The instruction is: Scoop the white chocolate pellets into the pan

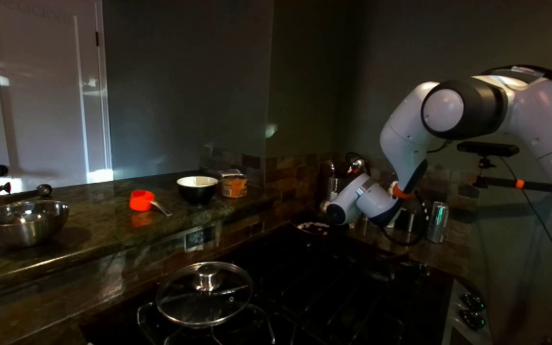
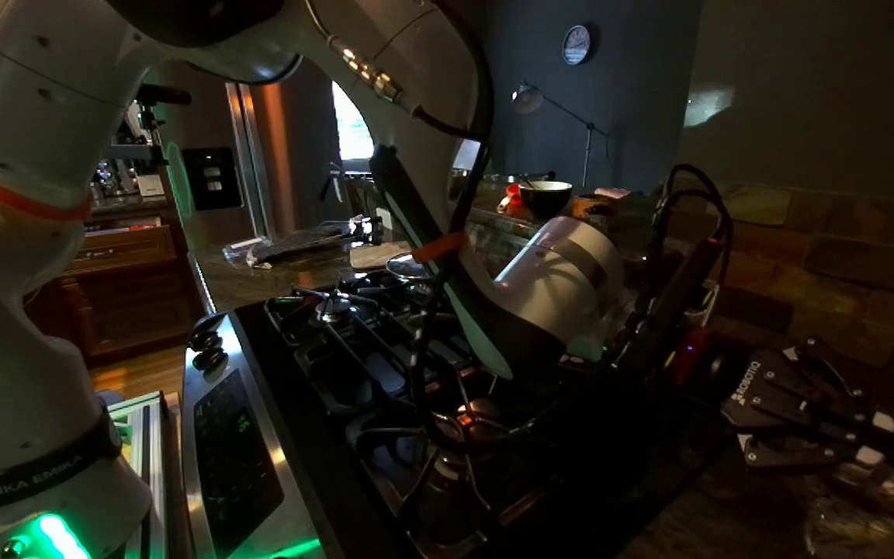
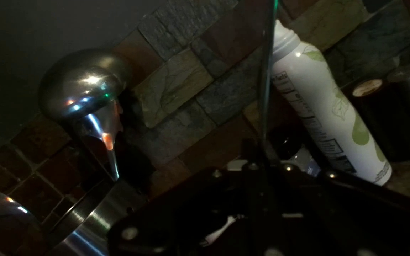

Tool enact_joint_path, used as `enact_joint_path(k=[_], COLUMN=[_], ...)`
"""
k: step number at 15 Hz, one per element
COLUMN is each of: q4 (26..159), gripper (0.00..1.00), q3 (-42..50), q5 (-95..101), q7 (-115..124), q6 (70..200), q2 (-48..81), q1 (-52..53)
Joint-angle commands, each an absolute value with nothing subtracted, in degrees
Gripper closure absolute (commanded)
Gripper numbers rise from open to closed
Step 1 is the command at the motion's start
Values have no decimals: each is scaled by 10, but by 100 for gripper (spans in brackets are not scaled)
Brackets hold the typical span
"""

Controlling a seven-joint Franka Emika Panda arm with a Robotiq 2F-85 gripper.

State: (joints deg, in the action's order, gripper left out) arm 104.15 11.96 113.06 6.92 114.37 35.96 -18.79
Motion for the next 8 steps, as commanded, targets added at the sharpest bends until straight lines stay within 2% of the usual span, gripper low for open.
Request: enact_joint_path(k=[1, 8], q4=[1025, 1009], gripper=[99, 99], q3=[100, 84], q5=[1128, 1124], q7=[137, 212], q6=[1160, 1181], q2=[391, 404], q1=[-195, -195])
